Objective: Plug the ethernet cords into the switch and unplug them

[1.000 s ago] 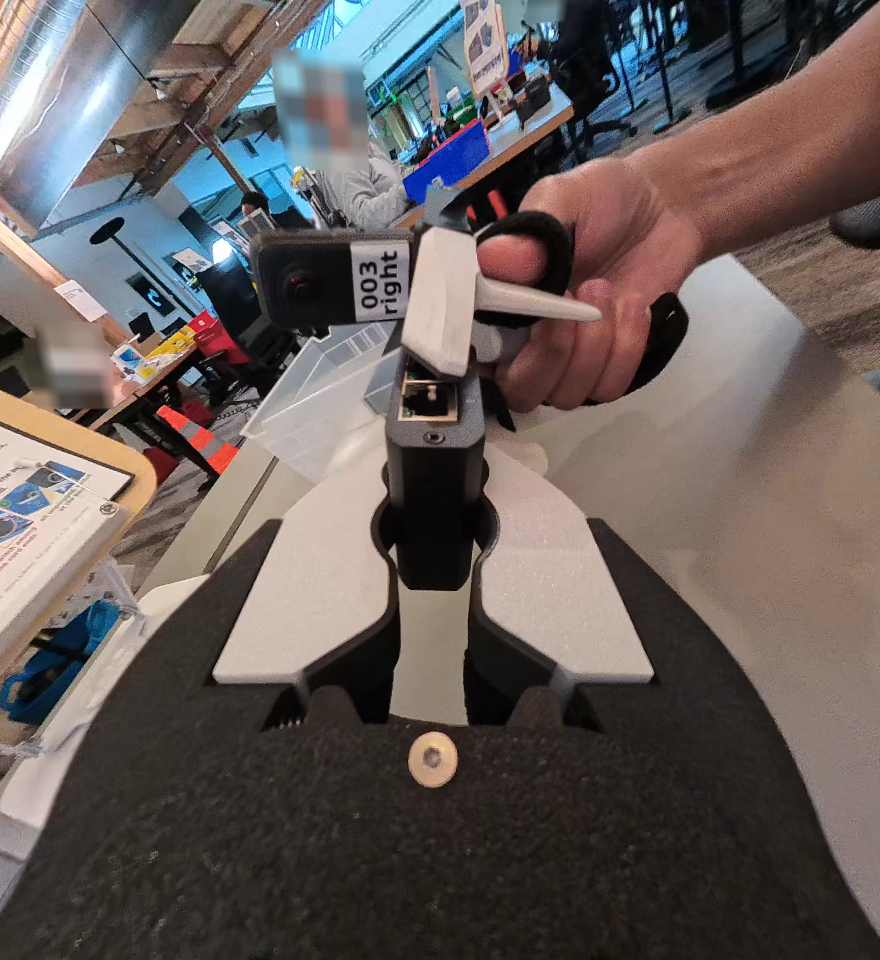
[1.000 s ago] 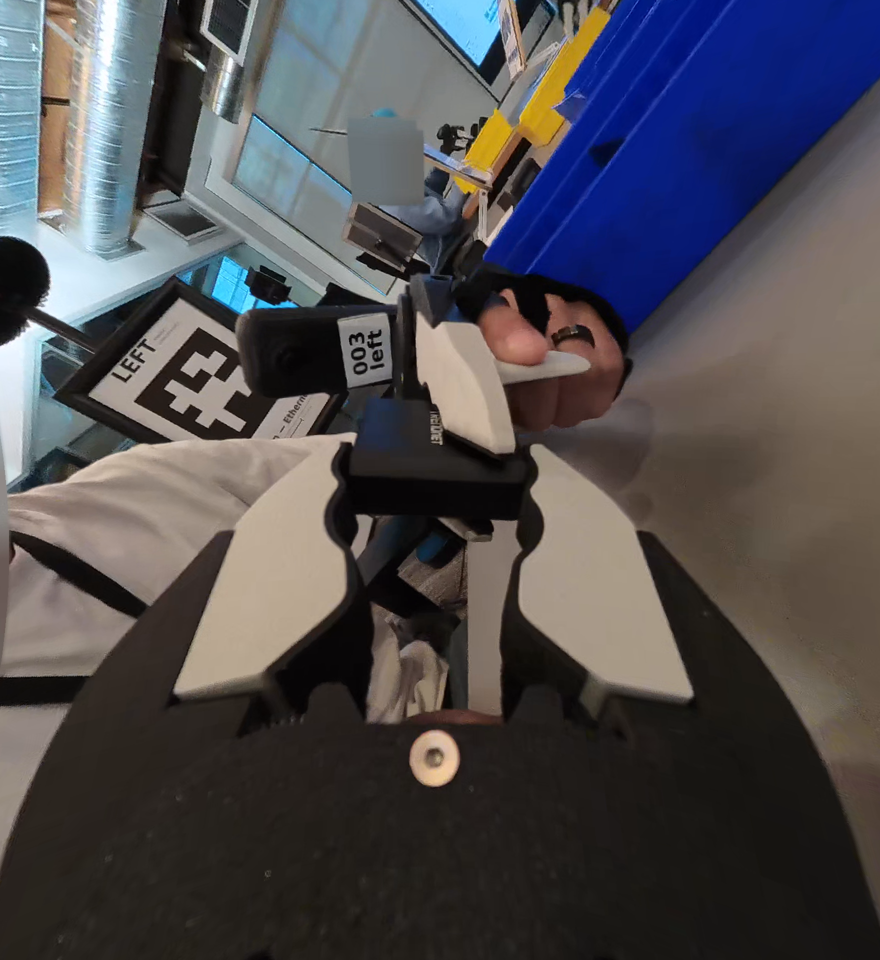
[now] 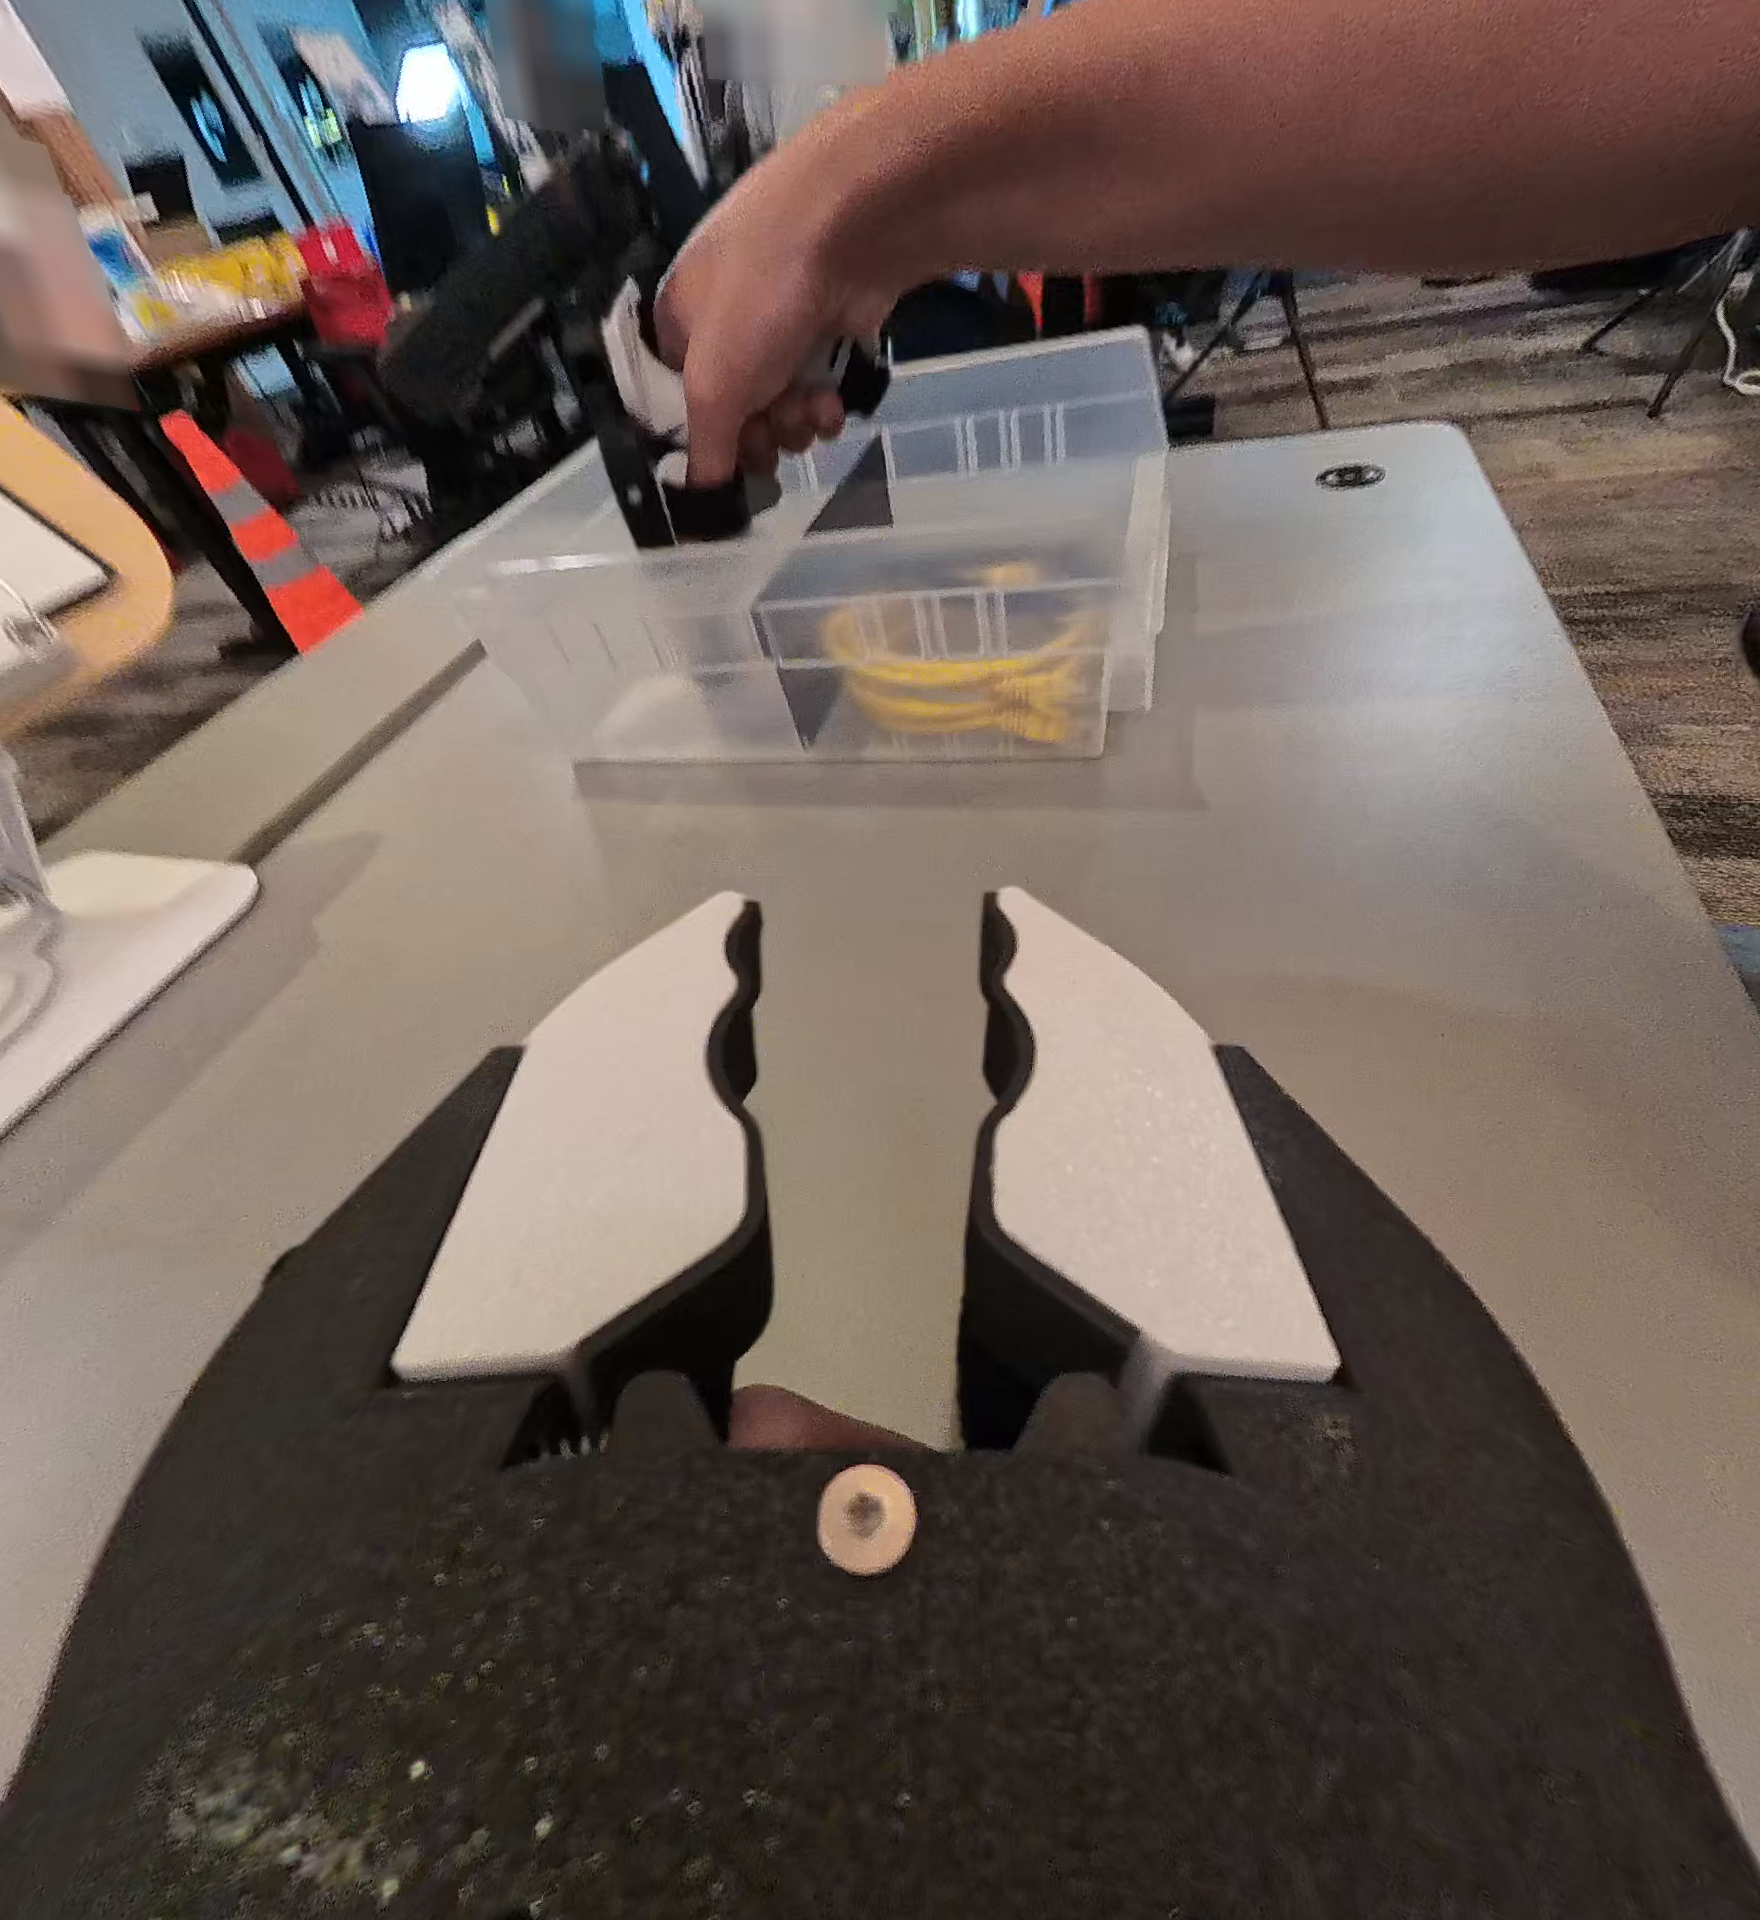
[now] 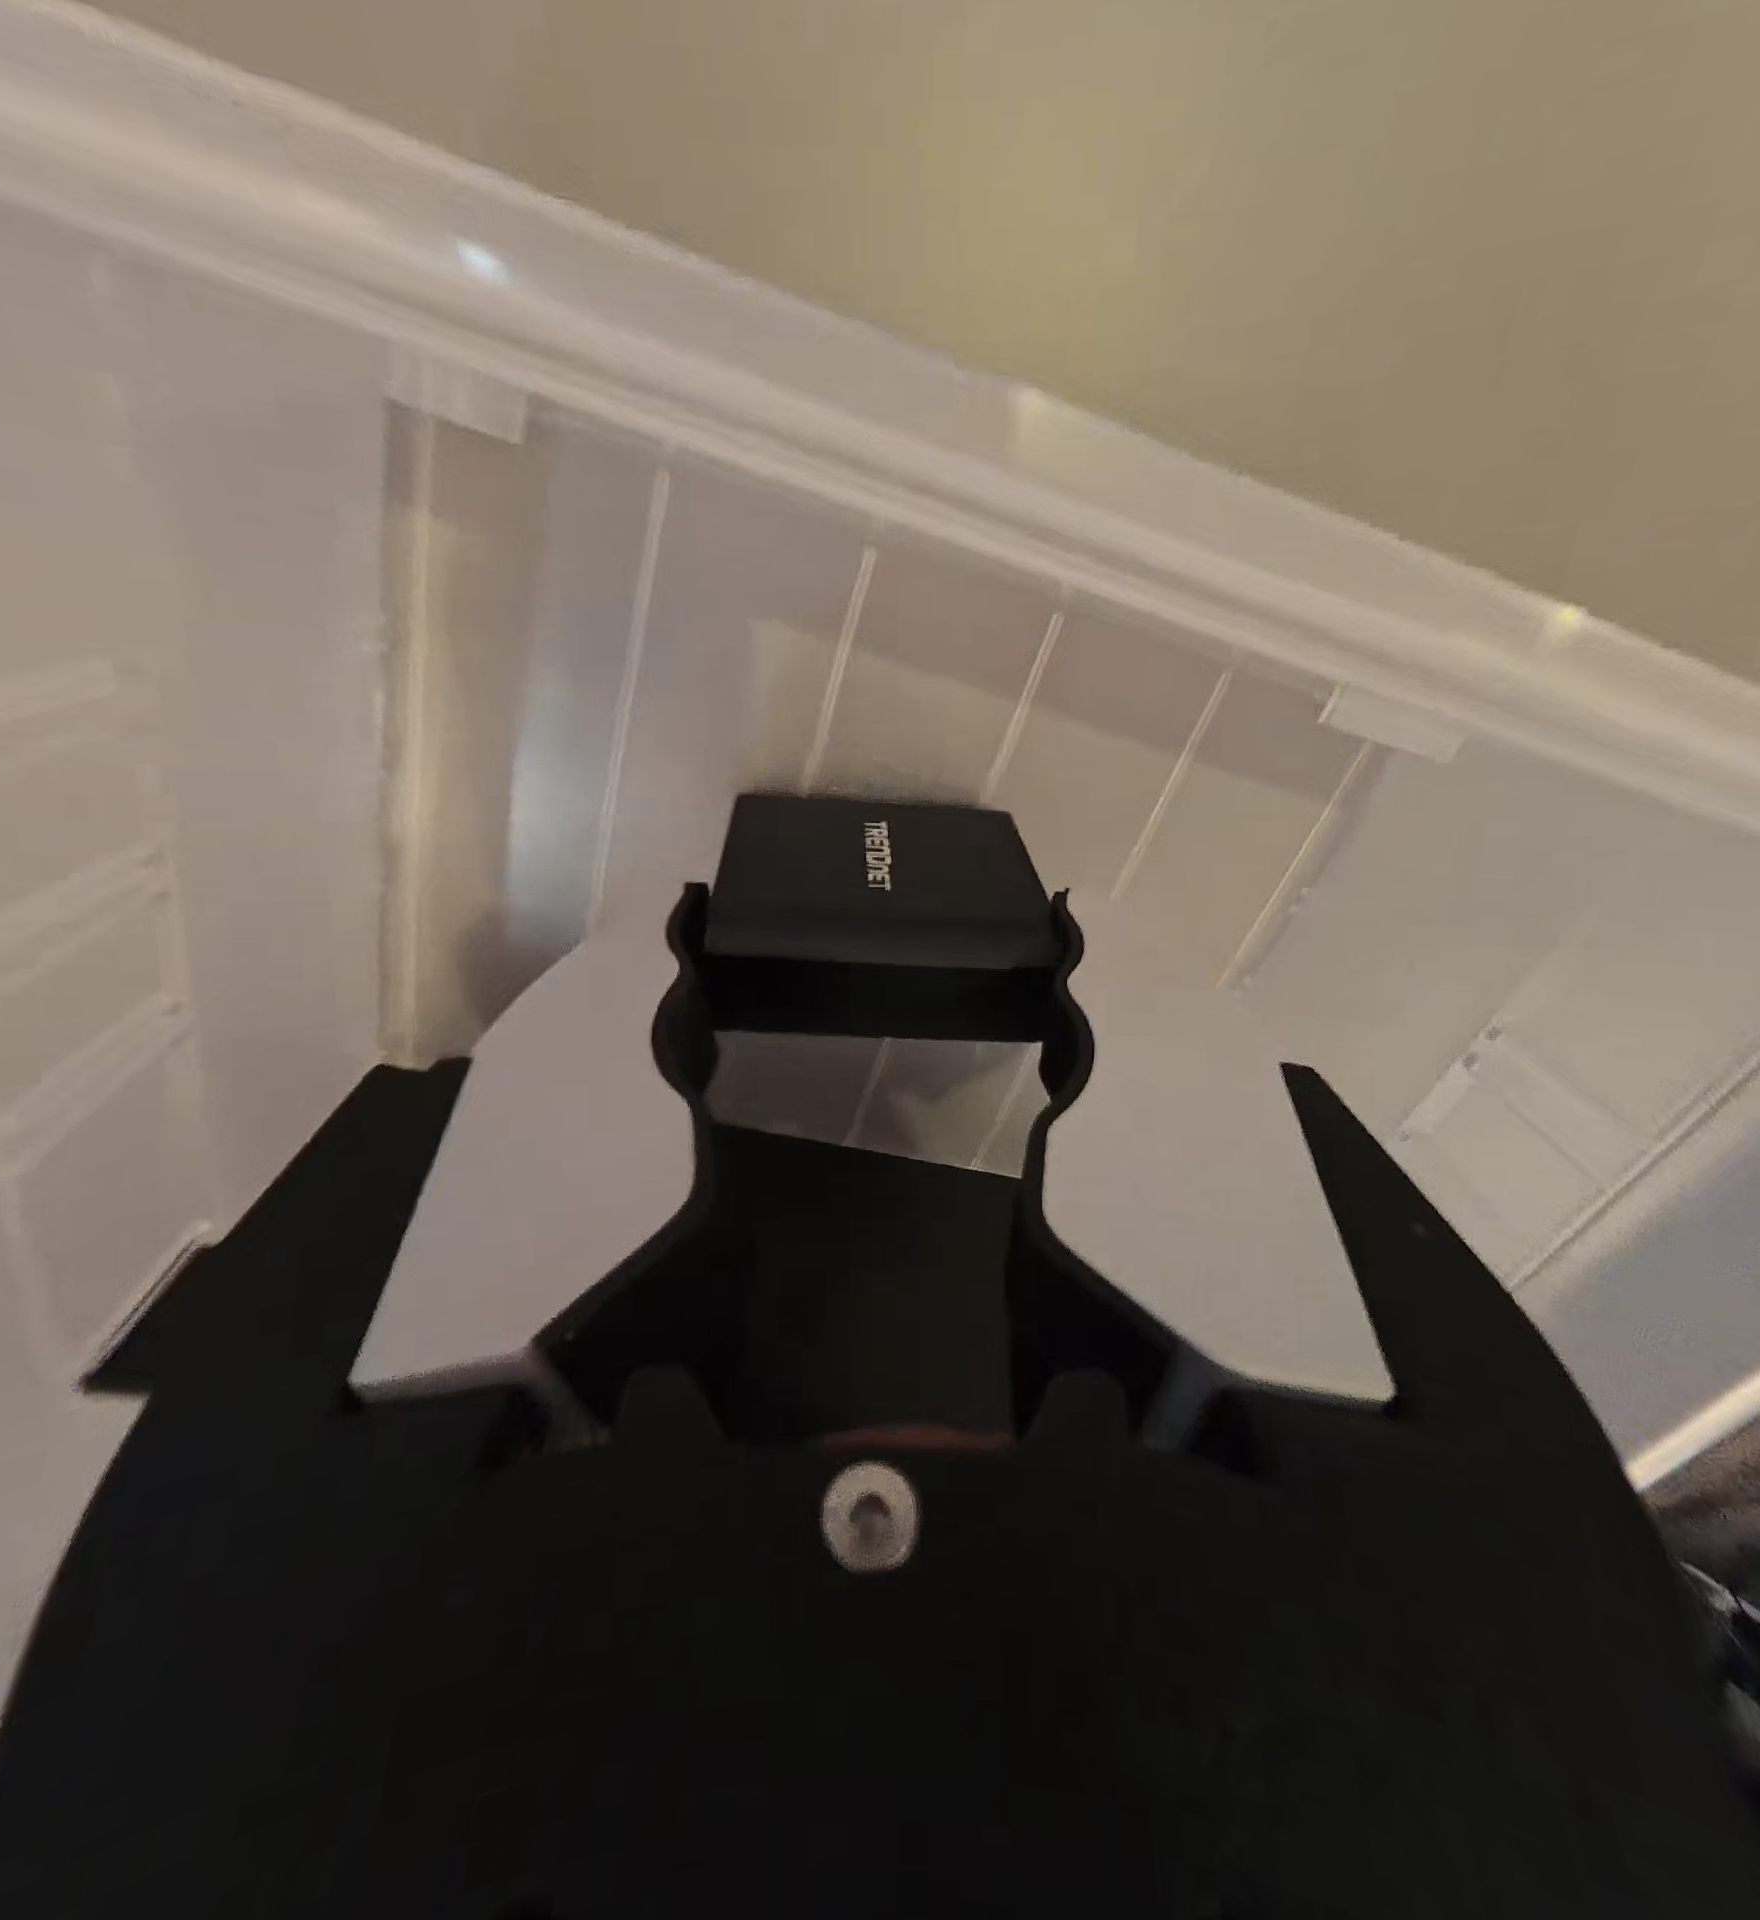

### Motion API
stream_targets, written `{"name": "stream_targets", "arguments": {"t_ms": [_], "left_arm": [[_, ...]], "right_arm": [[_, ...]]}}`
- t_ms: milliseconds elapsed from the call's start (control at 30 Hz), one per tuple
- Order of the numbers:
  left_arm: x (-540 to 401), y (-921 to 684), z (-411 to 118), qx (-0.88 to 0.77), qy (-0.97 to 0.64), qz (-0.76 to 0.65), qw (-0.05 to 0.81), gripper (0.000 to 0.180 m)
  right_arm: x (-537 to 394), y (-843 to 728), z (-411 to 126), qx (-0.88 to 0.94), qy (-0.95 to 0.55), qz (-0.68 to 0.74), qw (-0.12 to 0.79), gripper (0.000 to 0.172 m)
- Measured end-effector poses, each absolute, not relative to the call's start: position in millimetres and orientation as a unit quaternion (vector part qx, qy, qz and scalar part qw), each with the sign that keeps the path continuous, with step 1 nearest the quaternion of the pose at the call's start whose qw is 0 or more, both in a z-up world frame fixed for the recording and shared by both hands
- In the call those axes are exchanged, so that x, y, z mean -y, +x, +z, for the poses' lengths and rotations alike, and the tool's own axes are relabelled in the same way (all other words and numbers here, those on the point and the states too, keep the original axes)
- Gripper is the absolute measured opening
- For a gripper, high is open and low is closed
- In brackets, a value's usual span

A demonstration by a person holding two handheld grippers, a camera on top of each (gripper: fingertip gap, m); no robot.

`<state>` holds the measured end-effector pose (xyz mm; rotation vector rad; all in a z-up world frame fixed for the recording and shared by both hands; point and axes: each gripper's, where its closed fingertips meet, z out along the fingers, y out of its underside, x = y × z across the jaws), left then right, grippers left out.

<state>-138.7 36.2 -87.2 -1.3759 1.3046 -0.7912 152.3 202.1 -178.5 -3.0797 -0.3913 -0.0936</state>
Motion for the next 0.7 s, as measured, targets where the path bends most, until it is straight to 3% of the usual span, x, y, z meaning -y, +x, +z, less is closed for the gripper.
{"name": "stream_targets", "arguments": {"t_ms": [200, 300, 467, 567, 633, 700], "left_arm": [[-59.3, -140.9, -111.1, -0.504, -0.663, -0.292, 0.470, 0.053], [-65.9, -155.5, -97.4, -0.478, -0.709, -0.253, 0.451, 0.053], [-29.7, -188.2, -16.9, -0.414, -0.732, -0.270, 0.469, 0.059], [-8.5, -236.4, -6.5, -0.322, -0.807, -0.303, 0.392, 0.059], [-2.5, -282.5, -9.0, -0.237, -0.843, -0.331, 0.351, 0.071], [0.6, -341.6, -23.0, -0.120, -0.865, -0.320, 0.368, 0.069]], "right_arm": [[-202.7, 153.2, -157.7, 0.133, -0.988, -0.027, 0.079, 0.074], [-187.6, 146.5, -96.3, 0.133, -0.968, 0.011, 0.212, 0.071], [-111.6, 129.0, -19.1, 0.118, -0.890, 0.080, 0.434, 0.063], [-66.0, 118.2, -29.8, 0.122, -0.857, 0.127, 0.485, 0.061], [-41.9, 107.2, -42.7, 0.128, -0.836, 0.196, 0.497, 0.059], [-26.8, 111.1, -57.9, 0.072, -0.844, 0.224, 0.482, 0.063]]}}
